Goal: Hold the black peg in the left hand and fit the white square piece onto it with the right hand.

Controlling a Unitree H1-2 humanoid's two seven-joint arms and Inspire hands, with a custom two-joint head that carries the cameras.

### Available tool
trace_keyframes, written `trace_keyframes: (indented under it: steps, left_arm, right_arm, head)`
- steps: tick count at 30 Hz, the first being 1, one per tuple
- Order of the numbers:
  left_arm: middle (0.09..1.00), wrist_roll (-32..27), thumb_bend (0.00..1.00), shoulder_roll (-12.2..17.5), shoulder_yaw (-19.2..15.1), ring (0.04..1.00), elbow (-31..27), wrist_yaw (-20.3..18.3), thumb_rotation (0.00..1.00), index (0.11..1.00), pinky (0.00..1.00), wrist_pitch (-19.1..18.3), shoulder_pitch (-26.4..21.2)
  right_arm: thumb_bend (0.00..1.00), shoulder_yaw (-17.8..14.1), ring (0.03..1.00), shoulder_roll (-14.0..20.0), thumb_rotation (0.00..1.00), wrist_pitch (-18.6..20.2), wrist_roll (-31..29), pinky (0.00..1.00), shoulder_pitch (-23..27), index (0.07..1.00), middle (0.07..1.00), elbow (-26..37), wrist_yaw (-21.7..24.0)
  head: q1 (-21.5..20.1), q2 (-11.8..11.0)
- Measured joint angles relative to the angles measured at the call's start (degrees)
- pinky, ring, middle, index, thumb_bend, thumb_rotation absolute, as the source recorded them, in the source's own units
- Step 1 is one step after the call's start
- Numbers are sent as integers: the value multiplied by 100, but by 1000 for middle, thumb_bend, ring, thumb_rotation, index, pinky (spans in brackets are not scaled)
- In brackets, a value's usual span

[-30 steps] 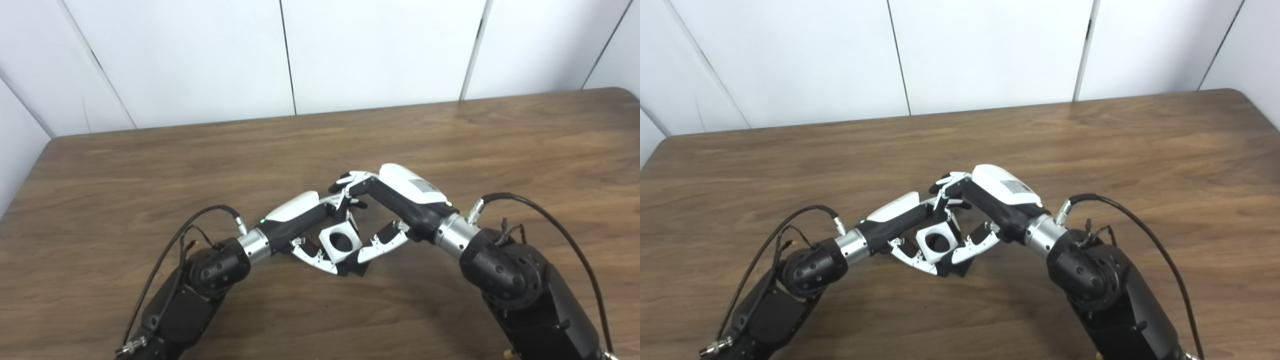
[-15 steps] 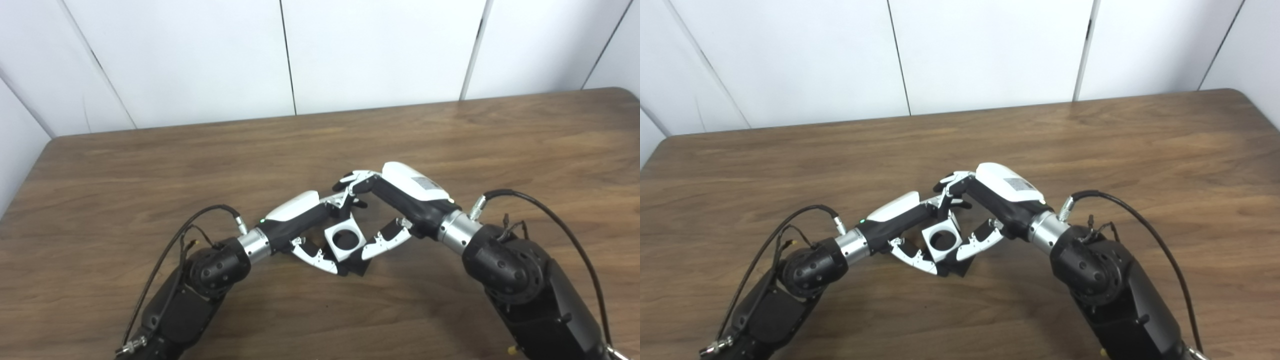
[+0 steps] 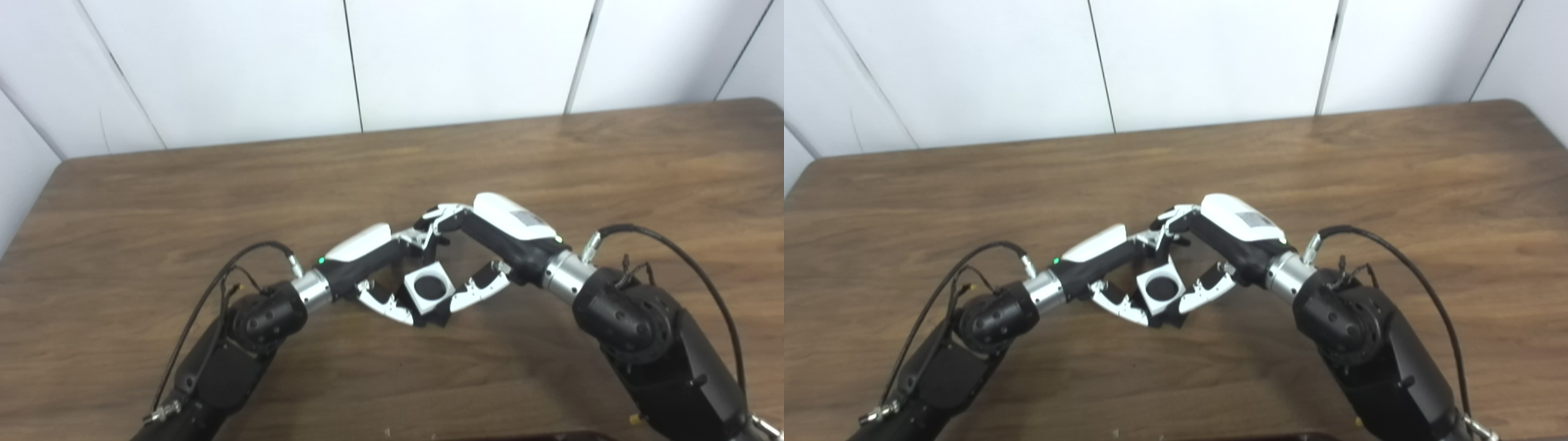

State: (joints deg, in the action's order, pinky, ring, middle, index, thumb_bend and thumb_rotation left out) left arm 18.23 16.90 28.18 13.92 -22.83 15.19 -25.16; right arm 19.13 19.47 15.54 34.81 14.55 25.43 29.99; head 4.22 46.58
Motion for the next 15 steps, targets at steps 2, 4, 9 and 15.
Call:
trace_keyframes:
  steps: [2, 4, 9, 15]
  left_arm:
    - [918, 0, 521, -1, 2, 978, -10, -2, 75, 488, 899, -21, 0]
    - [917, 1, 521, -2, 0, 978, -12, -2, 75, 488, 893, -22, -1]
    - [917, 11, 521, -4, 2, 980, -19, -2, 75, 488, 905, -30, -1]
    - [915, 17, 521, -10, 1, 983, -23, -1, 75, 488, 913, -32, 6]
  right_arm:
    - [519, -1, 900, 4, 144, 0, -9, 835, -17, 480, 817, 0, 0]
    - [518, -1, 901, 4, 145, 0, -17, 836, -24, 481, 817, 0, 0]
    - [518, 0, 903, -2, 145, 0, -28, 845, -38, 481, 816, -10, -23]
    - [519, 36, 890, -35, 146, -3, -16, 852, -54, 481, 815, -80, -61]
  head:
    - [9, 18]
    - [9, 26]
    - [44, 26]
    - [70, 44]
